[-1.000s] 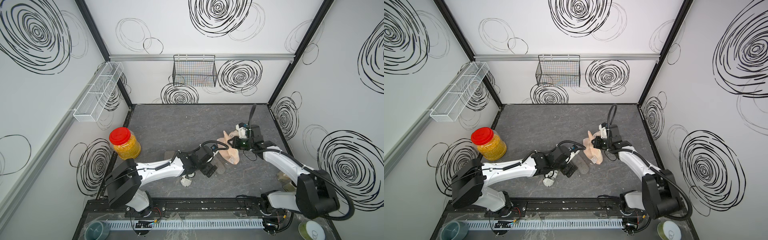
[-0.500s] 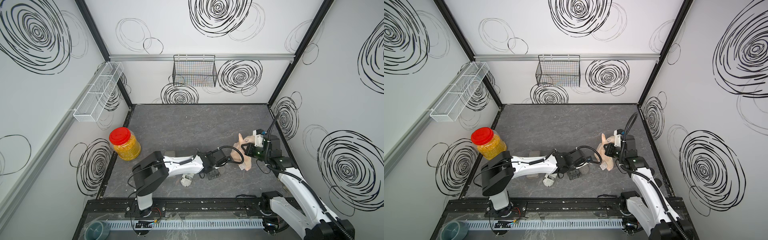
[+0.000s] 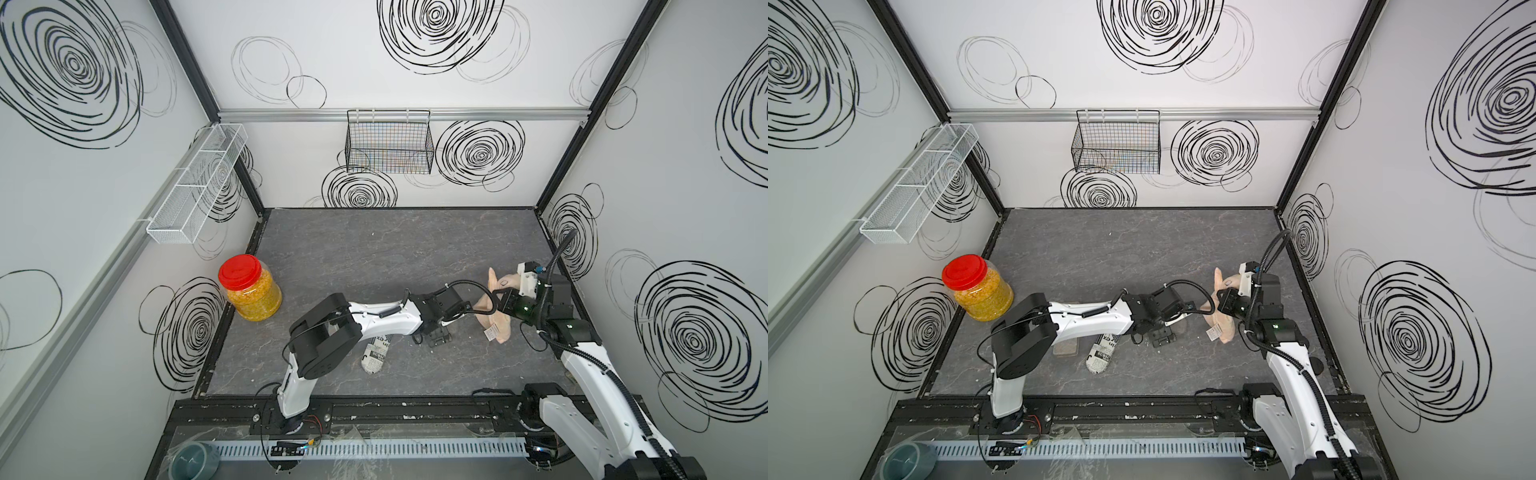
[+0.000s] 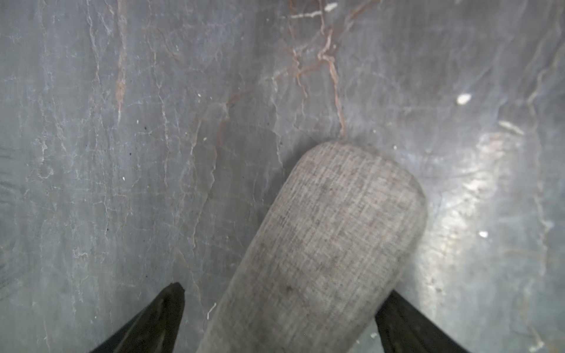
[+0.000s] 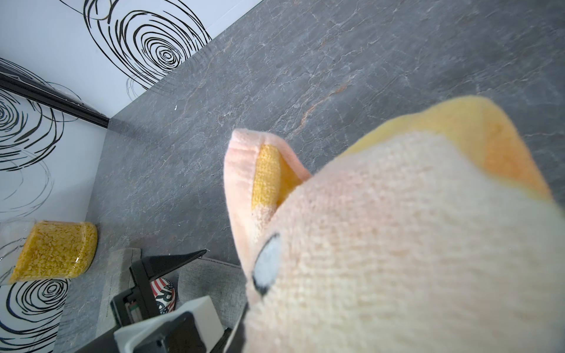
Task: Wipe the eyeglass case
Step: Adjust the eyeglass case at the center of the board, then pick up the eyeglass case from the center of the board.
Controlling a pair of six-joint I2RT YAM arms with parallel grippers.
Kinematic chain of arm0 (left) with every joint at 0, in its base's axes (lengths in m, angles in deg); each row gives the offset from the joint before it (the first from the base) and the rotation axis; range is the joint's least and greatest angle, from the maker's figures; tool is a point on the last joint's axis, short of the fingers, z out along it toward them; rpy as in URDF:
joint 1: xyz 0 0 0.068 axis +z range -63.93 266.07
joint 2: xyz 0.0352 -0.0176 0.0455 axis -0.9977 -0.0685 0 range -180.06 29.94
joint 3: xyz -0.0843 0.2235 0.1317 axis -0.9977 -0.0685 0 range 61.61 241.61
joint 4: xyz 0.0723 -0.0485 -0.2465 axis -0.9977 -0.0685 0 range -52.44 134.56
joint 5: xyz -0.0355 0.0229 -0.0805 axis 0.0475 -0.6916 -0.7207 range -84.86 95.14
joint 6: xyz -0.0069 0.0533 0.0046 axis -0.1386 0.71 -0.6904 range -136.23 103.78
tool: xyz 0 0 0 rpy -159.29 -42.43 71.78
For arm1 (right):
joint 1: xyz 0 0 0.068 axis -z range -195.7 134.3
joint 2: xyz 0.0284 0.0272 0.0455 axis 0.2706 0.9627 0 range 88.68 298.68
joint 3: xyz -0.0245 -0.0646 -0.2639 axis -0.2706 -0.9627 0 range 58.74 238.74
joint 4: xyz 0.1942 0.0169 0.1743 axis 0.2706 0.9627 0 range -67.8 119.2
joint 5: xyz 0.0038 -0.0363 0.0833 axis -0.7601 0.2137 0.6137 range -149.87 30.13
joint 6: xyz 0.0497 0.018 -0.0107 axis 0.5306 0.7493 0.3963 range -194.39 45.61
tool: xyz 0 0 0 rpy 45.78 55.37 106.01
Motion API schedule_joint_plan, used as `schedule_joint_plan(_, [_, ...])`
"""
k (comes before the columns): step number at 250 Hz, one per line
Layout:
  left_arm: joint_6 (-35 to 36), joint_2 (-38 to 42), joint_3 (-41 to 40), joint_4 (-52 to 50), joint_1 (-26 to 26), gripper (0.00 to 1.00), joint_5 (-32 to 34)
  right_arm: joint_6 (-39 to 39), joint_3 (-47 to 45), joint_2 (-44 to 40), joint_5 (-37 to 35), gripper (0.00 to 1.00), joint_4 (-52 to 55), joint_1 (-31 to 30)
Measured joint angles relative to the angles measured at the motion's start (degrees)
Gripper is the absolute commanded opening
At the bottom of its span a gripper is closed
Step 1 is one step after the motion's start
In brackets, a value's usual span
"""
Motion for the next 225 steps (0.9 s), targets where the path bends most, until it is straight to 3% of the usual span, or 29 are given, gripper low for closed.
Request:
schedule_joint_plan(55, [-1.2,-0.6,-0.1,-1.7,3.3,0.95,-11.5,0.0,0.0,0.3,1.1,0.00,0.0,0.7])
schedule_joint_plan(91, [-1.9,-0.6,-1.4,-3.4,3.7,0.90,-15.3,0.0,0.0,0.6,1.5,0.00,0.0,0.9])
schedule_joint_plan(180, [-4.0,-0.2,-2.5,-4.1,3.8,0.80,-17.0,0.0,-0.2,0.6,1.9,0.00,0.0,1.0])
schedule_joint_plan(225, [-6.1,1.3,-4.6,-3.5,3.9,0.62,-16.6,0.0,-0.3,0.6,2.1,0.00,0.1,1.0])
